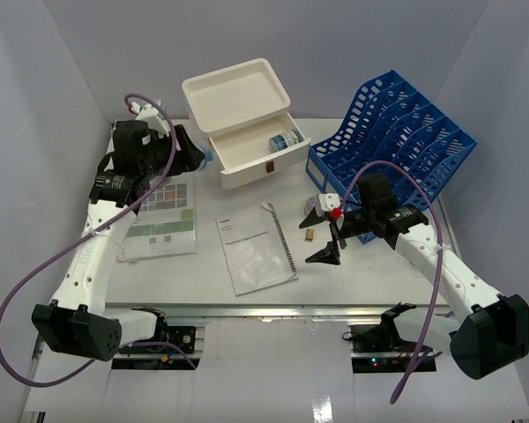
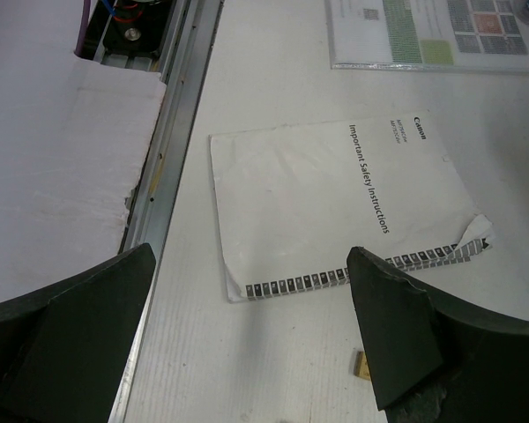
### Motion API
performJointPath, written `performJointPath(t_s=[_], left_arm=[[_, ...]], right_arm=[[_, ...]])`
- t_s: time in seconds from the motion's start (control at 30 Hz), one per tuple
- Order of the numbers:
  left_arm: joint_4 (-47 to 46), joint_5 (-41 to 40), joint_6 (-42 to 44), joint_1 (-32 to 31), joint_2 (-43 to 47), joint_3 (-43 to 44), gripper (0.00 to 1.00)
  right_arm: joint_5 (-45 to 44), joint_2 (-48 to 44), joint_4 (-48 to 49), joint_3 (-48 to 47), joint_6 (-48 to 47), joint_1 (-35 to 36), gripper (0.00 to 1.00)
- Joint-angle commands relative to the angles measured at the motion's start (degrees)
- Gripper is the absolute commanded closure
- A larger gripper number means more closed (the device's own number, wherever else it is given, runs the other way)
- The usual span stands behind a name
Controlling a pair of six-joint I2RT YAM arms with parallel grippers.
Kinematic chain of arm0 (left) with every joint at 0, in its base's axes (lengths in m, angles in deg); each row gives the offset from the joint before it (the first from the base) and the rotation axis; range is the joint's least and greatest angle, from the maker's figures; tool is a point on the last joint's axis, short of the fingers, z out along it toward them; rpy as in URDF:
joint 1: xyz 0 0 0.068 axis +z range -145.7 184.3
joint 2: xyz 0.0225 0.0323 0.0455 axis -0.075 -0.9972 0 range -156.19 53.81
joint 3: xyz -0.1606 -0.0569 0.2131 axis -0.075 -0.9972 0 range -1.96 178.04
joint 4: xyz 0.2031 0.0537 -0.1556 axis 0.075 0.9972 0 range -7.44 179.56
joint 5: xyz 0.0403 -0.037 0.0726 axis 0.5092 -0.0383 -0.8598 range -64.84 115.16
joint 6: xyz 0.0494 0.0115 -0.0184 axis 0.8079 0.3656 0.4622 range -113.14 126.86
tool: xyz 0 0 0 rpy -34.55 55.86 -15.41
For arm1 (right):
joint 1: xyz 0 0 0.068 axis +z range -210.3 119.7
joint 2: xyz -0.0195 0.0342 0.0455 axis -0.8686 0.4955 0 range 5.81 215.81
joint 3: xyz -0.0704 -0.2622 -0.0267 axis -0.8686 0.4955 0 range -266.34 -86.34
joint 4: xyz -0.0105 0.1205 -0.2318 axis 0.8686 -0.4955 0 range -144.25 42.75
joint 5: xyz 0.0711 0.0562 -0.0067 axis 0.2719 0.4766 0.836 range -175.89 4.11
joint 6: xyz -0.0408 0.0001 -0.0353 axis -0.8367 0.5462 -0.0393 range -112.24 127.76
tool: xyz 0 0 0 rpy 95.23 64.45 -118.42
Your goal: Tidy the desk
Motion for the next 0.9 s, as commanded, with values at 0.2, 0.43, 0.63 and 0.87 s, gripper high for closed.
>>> performJointPath(t_s=[0.2, 0.43, 0.63, 0.87], left_arm=[[-1.3, 10.2, -1.3, -2.9, -7.0, 18.2, 0.83], [-1.6, 13.3, -0.9, -6.2, -21.0, 31.9, 0.83], [-4.3, 16.5, -0.2, -6.8, -30.7, 37.6, 0.83], [-6.3, 18.6, 1.1, -7.6, -36.5, 37.0, 0.83]], right_arm=[[1.3, 0.5, 0.9, 0.3, -0.2, -0.4, 0.04], [0.9, 0.6, 0.9, 0.3, -0.3, -0.4, 0.04], [0.9, 0.5, 0.8, 0.4, -0.4, -0.6, 0.04], [0.7, 0.8, 0.1, 0.2, -1.2, -0.7, 0.04]])
